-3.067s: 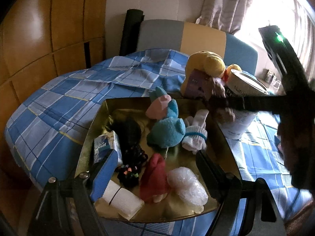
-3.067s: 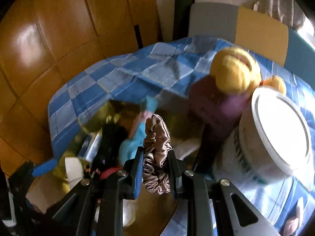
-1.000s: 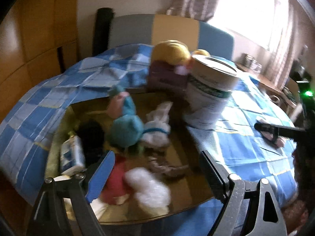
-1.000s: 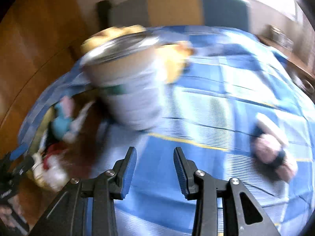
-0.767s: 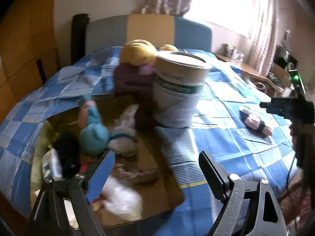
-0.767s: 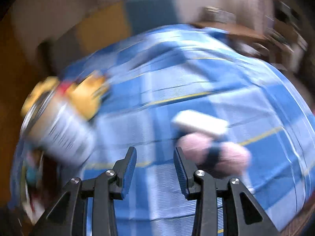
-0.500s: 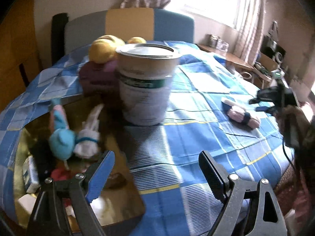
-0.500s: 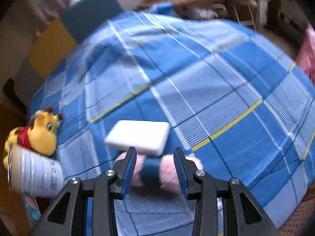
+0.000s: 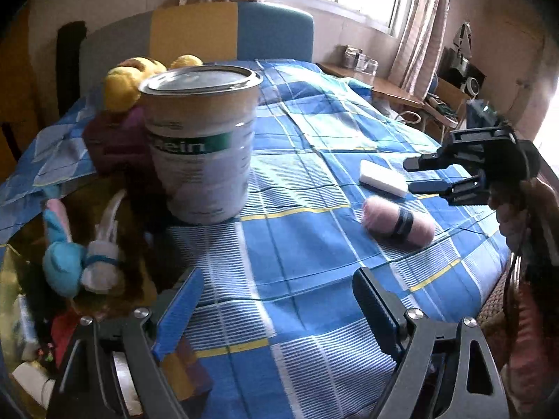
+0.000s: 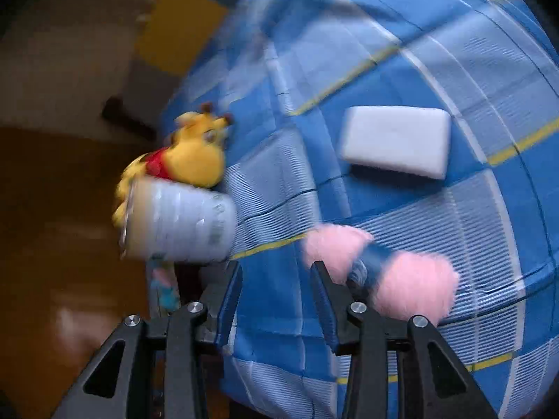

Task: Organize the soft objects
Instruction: 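Grasp the pink towel roll by its blue band with the left tool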

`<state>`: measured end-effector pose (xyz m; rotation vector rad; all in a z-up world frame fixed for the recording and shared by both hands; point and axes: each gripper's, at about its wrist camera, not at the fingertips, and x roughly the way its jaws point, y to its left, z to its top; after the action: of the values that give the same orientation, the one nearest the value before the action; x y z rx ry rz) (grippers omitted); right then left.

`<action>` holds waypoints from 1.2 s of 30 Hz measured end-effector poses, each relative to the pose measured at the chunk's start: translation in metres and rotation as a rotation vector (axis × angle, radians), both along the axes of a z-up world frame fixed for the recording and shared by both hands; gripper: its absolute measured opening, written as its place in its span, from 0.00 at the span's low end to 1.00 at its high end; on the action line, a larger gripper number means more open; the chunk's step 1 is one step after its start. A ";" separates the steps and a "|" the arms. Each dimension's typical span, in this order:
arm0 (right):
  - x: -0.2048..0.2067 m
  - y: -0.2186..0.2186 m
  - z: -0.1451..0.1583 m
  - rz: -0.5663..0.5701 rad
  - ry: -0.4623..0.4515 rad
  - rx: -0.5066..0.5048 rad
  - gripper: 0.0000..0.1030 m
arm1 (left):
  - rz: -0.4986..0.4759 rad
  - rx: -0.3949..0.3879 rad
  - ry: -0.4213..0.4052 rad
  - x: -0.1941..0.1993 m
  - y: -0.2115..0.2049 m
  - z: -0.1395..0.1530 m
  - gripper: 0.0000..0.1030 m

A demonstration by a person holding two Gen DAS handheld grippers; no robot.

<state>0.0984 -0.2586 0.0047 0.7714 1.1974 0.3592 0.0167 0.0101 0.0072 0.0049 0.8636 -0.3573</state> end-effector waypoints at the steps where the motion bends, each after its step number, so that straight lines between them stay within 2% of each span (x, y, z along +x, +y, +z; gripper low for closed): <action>1: -0.002 0.003 0.006 -0.002 -0.024 -0.038 0.40 | -0.008 -0.005 0.005 0.001 -0.003 0.000 0.85; 3: -0.001 0.004 0.011 -0.020 -0.060 -0.091 0.40 | -0.029 -0.018 0.019 0.004 -0.011 0.000 0.85; 5: 0.002 -0.002 0.013 -0.088 -0.078 -0.177 0.40 | -0.046 -0.039 0.041 0.007 -0.018 0.000 0.85; 10: 0.011 -0.029 0.005 -0.252 -0.107 -0.252 0.40 | -0.098 -0.096 0.126 0.021 -0.047 -0.009 0.84; 13: 0.011 -0.046 -0.003 -0.258 -0.046 -0.243 0.40 | -0.124 -0.096 0.158 0.030 -0.068 -0.014 0.82; 16: 0.008 -0.058 -0.002 -0.251 -0.045 -0.281 0.40 | -0.178 -0.012 0.090 0.035 -0.099 -0.014 0.81; 20: 0.000 -0.079 -0.004 -0.290 -0.057 -0.252 0.40 | -0.409 0.168 -0.108 0.031 -0.149 -0.015 0.83; 23: -0.004 -0.090 -0.009 -0.327 -0.070 -0.225 0.40 | -0.593 0.290 -0.203 0.033 -0.177 -0.024 0.83; 25: -0.005 -0.094 -0.010 -0.356 -0.075 -0.206 0.40 | -0.702 0.367 -0.236 0.034 -0.195 -0.034 0.83; 29: -0.010 -0.101 -0.004 -0.399 -0.122 -0.179 0.40 | -0.851 0.478 -0.282 0.039 -0.217 -0.052 0.83; 32: -0.012 -0.106 -0.006 -0.420 -0.114 -0.154 0.40 | -0.954 0.562 -0.316 0.039 -0.232 -0.070 0.83; 34: -0.012 -0.108 -0.009 -0.426 -0.105 -0.138 0.40 | -0.986 0.577 -0.317 0.043 -0.238 -0.077 0.83; 36: -0.012 -0.109 -0.011 -0.428 -0.097 -0.131 0.40 | -1.008 0.549 -0.299 0.049 -0.244 -0.080 0.83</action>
<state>0.0869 -0.3671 -0.0060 0.8610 0.9253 -0.0352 0.0657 -0.2340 -0.0724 1.0066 0.5812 -1.0157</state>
